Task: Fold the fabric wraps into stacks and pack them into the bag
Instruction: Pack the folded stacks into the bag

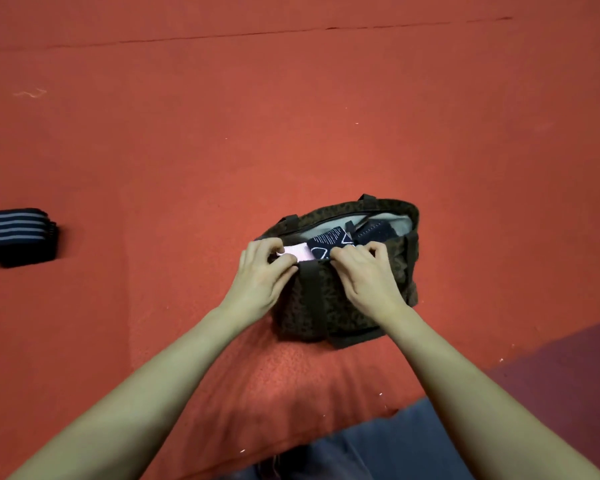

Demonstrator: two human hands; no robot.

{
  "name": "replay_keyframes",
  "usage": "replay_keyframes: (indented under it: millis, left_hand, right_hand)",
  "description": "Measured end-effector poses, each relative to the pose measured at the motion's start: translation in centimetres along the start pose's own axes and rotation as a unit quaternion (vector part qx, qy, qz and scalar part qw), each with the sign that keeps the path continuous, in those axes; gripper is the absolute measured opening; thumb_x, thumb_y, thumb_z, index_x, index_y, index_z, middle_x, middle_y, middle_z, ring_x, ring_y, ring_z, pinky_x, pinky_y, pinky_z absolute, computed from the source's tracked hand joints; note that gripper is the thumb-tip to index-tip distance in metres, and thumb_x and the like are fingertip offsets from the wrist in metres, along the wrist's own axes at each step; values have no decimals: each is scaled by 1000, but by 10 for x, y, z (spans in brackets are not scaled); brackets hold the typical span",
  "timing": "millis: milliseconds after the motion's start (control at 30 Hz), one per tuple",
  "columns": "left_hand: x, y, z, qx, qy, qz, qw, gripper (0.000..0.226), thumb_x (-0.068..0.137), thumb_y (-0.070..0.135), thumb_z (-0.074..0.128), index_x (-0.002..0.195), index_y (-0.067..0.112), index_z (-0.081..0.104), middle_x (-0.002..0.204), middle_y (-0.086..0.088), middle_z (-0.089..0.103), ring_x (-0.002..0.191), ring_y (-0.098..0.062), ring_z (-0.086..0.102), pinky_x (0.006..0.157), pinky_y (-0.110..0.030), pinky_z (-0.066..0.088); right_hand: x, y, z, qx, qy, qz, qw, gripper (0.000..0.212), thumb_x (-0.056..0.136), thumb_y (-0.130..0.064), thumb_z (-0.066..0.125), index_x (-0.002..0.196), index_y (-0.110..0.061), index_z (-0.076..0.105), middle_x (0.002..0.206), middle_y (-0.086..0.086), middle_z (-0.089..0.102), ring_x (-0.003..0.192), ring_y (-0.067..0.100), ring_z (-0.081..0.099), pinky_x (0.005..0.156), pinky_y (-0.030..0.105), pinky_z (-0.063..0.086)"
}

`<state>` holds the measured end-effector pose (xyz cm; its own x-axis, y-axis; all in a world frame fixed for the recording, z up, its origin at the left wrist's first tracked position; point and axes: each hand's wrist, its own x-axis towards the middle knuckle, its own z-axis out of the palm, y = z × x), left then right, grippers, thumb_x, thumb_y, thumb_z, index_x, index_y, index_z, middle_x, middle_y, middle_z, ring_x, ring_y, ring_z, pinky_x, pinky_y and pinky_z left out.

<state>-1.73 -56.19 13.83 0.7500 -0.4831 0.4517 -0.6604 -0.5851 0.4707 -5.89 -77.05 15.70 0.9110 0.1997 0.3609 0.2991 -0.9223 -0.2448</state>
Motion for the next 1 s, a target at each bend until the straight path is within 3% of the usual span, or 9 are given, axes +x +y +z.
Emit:
replay_keyframes:
  millis: [133,300,567,800,1000]
  left_hand:
    - [12,2,-14,67,30,36,997,19,94,33,44,96,19,58,108,0,42,96,-24,40,77,-32,25]
    - [8,-9,-14,108,-27,28,993,32,90,34,44,85,11,67,101,-6,60,97,-24,43,74,-40,41]
    - [-2,-32,-47,113,-60,-69,989,38,89,37,42,109,15,66,108,-4,62,100,-24,51,78,-39,45]
    - [-19,-107,-117,158,-84,-156,972,46,87,39,41,112,11,67,115,-8,65,101,-31,61,81,-42,49]
    - [-54,-198,-193,189,-98,-204,956,46,85,39,40,110,11,68,113,-9,66,99,-32,62,79,-42,51]
  right_hand:
    - [11,-5,-6,-11,44,3,999,10,95,-22,38,100,-23,47,77,-5,50,73,17,45,78,36,26]
    - [8,-10,-5,37,4,33,999,20,95,-32,39,94,-21,55,85,-11,51,79,13,50,80,30,20]
    - [47,-46,17,98,-43,56,993,32,92,-39,35,104,-21,60,102,-12,56,94,10,51,88,30,20]
    - [121,-125,66,100,-101,24,990,40,88,-41,32,104,-21,63,102,-7,59,95,19,54,80,29,20]
    - [187,-225,129,90,-141,-5,986,36,89,-35,39,111,-20,62,110,-4,59,103,21,54,88,35,24]
